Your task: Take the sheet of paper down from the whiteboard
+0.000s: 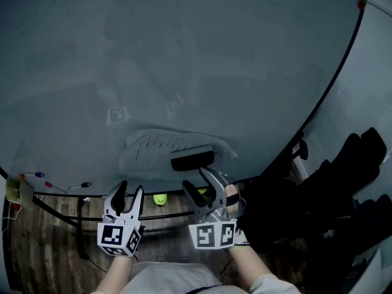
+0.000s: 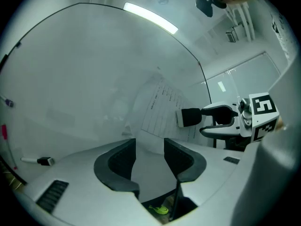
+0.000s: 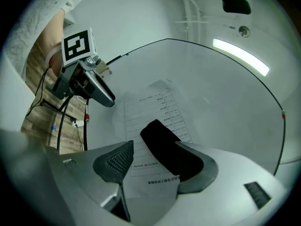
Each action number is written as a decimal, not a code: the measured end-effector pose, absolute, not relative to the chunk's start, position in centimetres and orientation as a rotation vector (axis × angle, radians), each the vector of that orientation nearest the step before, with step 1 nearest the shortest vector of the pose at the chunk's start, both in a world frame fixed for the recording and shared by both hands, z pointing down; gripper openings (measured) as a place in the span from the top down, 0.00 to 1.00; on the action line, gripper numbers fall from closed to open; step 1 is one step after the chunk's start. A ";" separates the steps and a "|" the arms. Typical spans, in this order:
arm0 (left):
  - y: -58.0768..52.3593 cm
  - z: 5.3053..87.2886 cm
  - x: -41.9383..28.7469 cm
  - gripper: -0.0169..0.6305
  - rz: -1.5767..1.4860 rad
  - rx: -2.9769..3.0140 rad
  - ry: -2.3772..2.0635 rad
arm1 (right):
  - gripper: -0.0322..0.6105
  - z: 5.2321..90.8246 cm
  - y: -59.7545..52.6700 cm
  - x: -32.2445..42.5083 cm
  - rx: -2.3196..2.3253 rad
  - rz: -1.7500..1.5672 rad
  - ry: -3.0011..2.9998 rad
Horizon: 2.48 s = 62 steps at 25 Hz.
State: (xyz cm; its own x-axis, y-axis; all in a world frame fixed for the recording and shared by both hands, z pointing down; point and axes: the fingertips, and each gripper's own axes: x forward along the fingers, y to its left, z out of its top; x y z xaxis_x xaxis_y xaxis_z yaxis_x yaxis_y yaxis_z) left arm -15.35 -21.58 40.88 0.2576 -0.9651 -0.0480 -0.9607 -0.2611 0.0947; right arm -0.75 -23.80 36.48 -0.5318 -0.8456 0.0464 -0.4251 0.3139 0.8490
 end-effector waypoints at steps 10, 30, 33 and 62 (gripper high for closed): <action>-23.3 40.4 -16.5 0.67 -0.177 2.427 -1.918 | 0.53 35.6 -25.7 -0.6 1.084 -1.287 -1.892; -25.3 42.7 -13.6 0.66 -0.271 2.340 -1.713 | 0.51 35.1 -28.1 -1.6 0.941 -1.443 -1.629; -25.4 42.8 -13.9 0.66 -0.282 2.324 -1.721 | 0.51 35.2 -28.1 -1.6 0.939 -1.445 -1.628; -24.5 40.6 -13.6 0.95 -0.383 2.368 -1.699 | 0.54 35.6 -27.5 -1.3 0.899 -1.453 -1.562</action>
